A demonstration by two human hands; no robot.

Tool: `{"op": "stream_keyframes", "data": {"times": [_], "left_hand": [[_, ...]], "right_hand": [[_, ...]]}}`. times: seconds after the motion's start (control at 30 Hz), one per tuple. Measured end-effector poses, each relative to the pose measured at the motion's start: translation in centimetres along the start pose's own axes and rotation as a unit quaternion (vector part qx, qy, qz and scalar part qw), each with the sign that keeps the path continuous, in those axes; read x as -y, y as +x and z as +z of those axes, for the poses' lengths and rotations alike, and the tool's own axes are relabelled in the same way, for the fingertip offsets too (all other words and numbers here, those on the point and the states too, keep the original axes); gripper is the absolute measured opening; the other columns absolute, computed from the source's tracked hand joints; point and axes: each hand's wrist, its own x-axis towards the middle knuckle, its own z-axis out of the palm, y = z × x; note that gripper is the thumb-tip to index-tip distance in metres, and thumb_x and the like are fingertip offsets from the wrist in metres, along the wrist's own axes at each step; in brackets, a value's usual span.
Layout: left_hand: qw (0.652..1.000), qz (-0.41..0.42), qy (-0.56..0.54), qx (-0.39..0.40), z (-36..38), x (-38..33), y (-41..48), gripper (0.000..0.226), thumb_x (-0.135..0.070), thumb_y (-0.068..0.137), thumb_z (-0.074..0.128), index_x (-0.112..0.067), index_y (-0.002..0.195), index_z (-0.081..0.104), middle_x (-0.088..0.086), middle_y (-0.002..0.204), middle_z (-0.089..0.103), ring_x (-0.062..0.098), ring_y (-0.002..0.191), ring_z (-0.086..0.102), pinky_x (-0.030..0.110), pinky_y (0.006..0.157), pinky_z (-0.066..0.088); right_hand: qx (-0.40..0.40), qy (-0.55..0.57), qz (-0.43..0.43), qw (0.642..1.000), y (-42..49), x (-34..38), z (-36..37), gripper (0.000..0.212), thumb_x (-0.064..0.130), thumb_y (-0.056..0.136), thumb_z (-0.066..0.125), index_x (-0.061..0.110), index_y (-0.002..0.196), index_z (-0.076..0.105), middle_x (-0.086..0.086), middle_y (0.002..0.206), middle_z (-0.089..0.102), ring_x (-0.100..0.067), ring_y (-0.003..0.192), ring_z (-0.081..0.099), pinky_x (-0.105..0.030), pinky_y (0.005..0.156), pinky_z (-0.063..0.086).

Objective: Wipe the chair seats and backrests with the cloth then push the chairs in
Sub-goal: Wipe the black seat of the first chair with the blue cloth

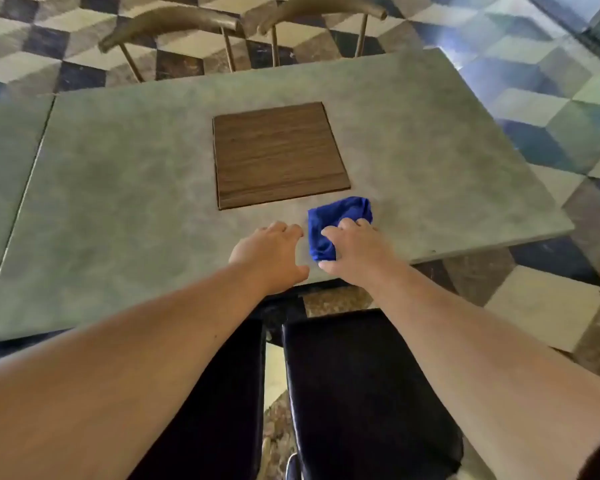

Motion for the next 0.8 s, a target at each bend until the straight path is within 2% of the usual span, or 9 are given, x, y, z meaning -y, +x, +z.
{"op": "stream_keyframes", "data": {"times": [0.1,0.2,0.27,0.33,0.4,0.47,0.53,0.67,0.8], "left_hand": [[1.000,-0.010,0.005,0.015,0.5,0.9,-0.1,0.075,-0.053,0.092,0.069,-0.027,0.157,0.041,0.001,0.155,0.049,0.027,0.135,0.054,0.046,0.101,0.055],[0.999,-0.024,0.000,0.025,1.0,2.6,-1.0,0.075,-0.052,0.092,0.069,-0.027,0.158,0.041,0.002,0.155,0.050,0.027,0.134,0.054,0.048,0.101,0.055],[1.000,-0.024,0.000,0.020,1.2,3.8,-1.7,0.075,-0.051,0.092,0.070,-0.027,0.157,0.042,0.002,0.154,0.051,0.028,0.134,0.055,0.047,0.101,0.055],[0.999,-0.032,-0.004,0.012,1.4,5.3,-2.7,0.074,-0.051,0.092,0.070,-0.027,0.156,0.042,0.002,0.153,0.051,0.028,0.134,0.055,0.046,0.100,0.055],[0.999,-0.043,-0.016,0.002,1.7,7.2,-4.0,0.074,-0.050,0.092,0.070,-0.029,0.156,0.042,0.001,0.153,0.051,0.028,0.133,0.056,0.045,0.098,0.056],[0.998,-0.060,-0.034,-0.012,1.8,9.9,-5.7,0.076,-0.050,0.091,0.072,-0.030,0.157,0.040,0.000,0.154,0.051,0.027,0.132,0.057,0.042,0.095,0.056],[0.995,-0.078,-0.057,-0.028,1.6,12.8,-8.1,0.078,-0.052,0.089,0.076,-0.033,0.156,0.039,-0.002,0.153,0.052,0.025,0.130,0.057,0.039,0.091,0.054],[0.984,-0.106,-0.133,-0.045,1.0,18.8,-13.7,0.071,-0.060,0.083,0.078,-0.037,0.143,0.049,-0.008,0.133,0.059,0.018,0.103,0.063,0.033,0.074,0.048],[0.981,-0.142,-0.129,-0.034,0.7,24.6,-19.0,0.034,-0.048,0.093,0.068,-0.028,0.120,0.058,-0.006,0.107,0.064,0.022,0.088,0.063,0.035,0.066,0.043]], "right_hand": [[-0.015,-0.041,0.022,0.999,0.8,0.5,1.2,0.045,0.043,0.094,0.064,0.018,0.130,0.055,-0.011,0.129,0.054,-0.036,0.122,0.048,-0.046,0.088,0.049],[-0.056,-0.029,0.045,0.997,1.7,1.7,2.3,0.022,0.022,0.098,0.059,0.014,0.118,0.058,-0.011,0.115,0.055,-0.037,0.114,0.050,-0.043,0.073,0.039],[-0.072,0.024,0.059,0.995,2.1,2.9,2.6,0.016,0.017,0.100,0.051,0.015,0.112,0.060,-0.010,0.107,0.056,-0.035,0.107,0.052,-0.041,0.070,0.035],[-0.089,0.117,0.059,0.987,2.1,5.3,2.6,0.016,0.020,0.102,0.046,0.018,0.106,0.061,-0.006,0.103,0.057,-0.031,0.099,0.053,-0.040,0.068,0.040],[-0.102,0.200,0.026,0.974,1.5,8.6,2.5,0.012,0.022,0.100,0.048,0.020,0.097,0.060,-0.001,0.098,0.057,-0.024,0.088,0.056,-0.039,0.066,0.045],[-0.104,0.261,-0.014,0.960,0.8,12.5,2.2,0.011,0.025,0.100,0.050,0.024,0.091,0.058,0.005,0.092,0.055,-0.016,0.077,0.056,-0.034,0.061,0.041],[-0.091,0.308,-0.044,0.946,0.1,16.6,1.9,0.012,0.029,0.101,0.050,0.026,0.093,0.057,0.008,0.094,0.055,-0.009,0.075,0.056,-0.029,0.059,0.039],[-0.047,0.371,-0.094,0.923,-1.1,25.4,1.2,0.012,0.024,0.099,0.047,0.029,0.097,0.057,0.008,0.090,0.062,-0.007,0.076,0.059,-0.031,0.062,0.047],[-0.014,0.369,-0.112,0.923,-1.7,32.8,1.0,0.018,0.015,0.097,0.046,0.028,0.099,0.059,0.006,0.085,0.067,-0.013,0.078,0.062,-0.040,0.066,0.050]]}}
